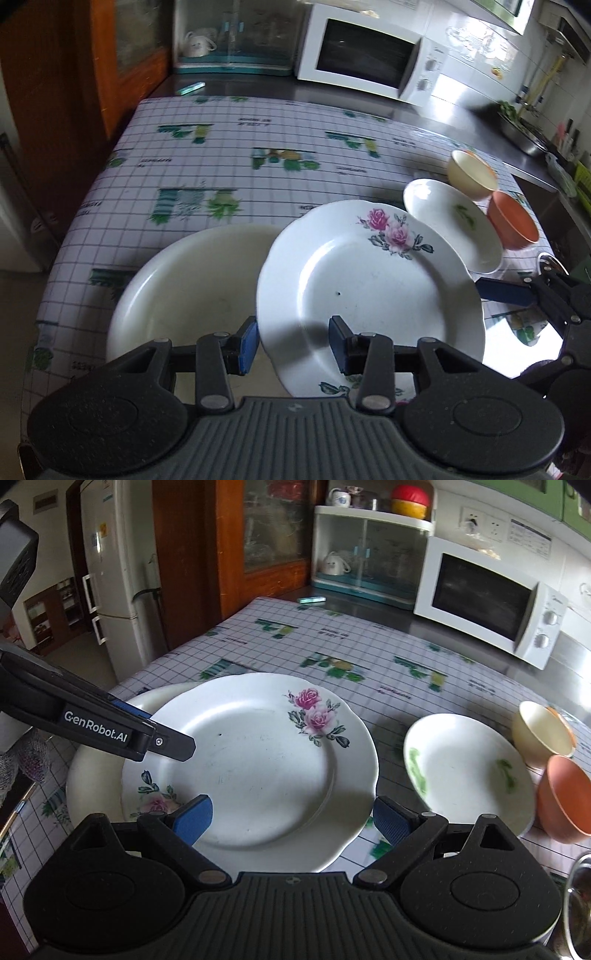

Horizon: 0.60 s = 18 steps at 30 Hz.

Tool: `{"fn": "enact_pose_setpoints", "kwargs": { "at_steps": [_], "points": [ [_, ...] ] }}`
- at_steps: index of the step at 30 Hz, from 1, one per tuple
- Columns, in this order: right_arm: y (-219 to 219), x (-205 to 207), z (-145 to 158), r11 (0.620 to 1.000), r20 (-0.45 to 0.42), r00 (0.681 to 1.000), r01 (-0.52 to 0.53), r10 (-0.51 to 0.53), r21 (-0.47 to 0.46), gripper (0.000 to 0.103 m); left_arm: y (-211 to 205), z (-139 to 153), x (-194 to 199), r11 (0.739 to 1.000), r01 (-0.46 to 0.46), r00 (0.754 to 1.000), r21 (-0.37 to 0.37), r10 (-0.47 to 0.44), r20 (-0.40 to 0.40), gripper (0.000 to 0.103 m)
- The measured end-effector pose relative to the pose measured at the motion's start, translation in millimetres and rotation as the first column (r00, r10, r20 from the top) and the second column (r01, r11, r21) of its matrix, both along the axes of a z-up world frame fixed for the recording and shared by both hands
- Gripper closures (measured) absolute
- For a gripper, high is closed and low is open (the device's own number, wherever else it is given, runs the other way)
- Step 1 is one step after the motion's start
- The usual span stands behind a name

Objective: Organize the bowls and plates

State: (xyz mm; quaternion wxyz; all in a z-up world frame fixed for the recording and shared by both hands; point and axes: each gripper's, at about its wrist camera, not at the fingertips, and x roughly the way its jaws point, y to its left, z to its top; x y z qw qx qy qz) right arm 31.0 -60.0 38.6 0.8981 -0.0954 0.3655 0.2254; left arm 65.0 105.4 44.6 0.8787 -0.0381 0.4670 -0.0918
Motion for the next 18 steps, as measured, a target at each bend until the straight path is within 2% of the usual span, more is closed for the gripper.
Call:
{"fn": "enact_pose_setpoints", "kwargs": {
  "at_steps": [3, 5, 6, 8, 9, 11, 13, 16, 18],
  "points": [
    [13, 3, -3, 1.0, -0.007, 1.0, -0.025, 0.025, -0.006, 0.0, 12, -4, -1, 1.0, -0.022, 1.0, 0.0, 0.022, -0.01, 0.063],
    [23, 0, -2, 0.996, 0.006, 0.996, -0.09, 0.09, 0.01, 0.0, 21, -7, -3, 1.0, -0.016, 1.0, -0.021, 0.016, -0.013, 0.069],
    [31, -3, 1, 0.99, 0.007, 0.99, -0.138, 0.137, 0.014, 0.0, 22, -8, -3, 0.999, -0.004, 1.0, -0.044, 0.003, -0.02, 0.077],
    [52, -6, 3, 0.993, 0.051, 0.993, -0.105, 0.107, -0.047, 0.0, 17, -10, -3, 0.999, -0.001, 0.999, -0.033, 0.0, -0.032, 0.09],
    [57, -5, 4, 0.995, 0.065, 0.994, -0.08, 0.084, -0.059, 0.0, 16, -11, -3, 1.0, 0.002, 0.999, -0.02, -0.002, -0.032, 0.089],
    [57, -4, 6, 0.996, 0.082, 0.994, -0.067, 0.071, -0.056, 0.0, 20, -15, -4, 0.999, 0.004, 0.999, -0.04, -0.005, -0.038, 0.088],
    [54, -4, 6, 0.995, 0.06, 0.994, -0.091, 0.093, -0.044, 0.0, 28, -23, -2, 1.0, -0.013, 0.999, -0.027, 0.011, -0.047, 0.088],
    [53, -3, 0, 0.993, 0.058, 0.994, -0.084, 0.089, -0.087, 0.0, 37, -35, 1, 0.999, -0.032, 0.997, -0.029, 0.03, -0.078, 0.087],
    [49, -3, -4, 0.993, 0.04, 0.996, -0.081, 0.084, -0.083, 0.0, 41, -42, 1, 0.999, -0.037, 0.995, -0.033, 0.034, -0.092, 0.087]
  ]
}}
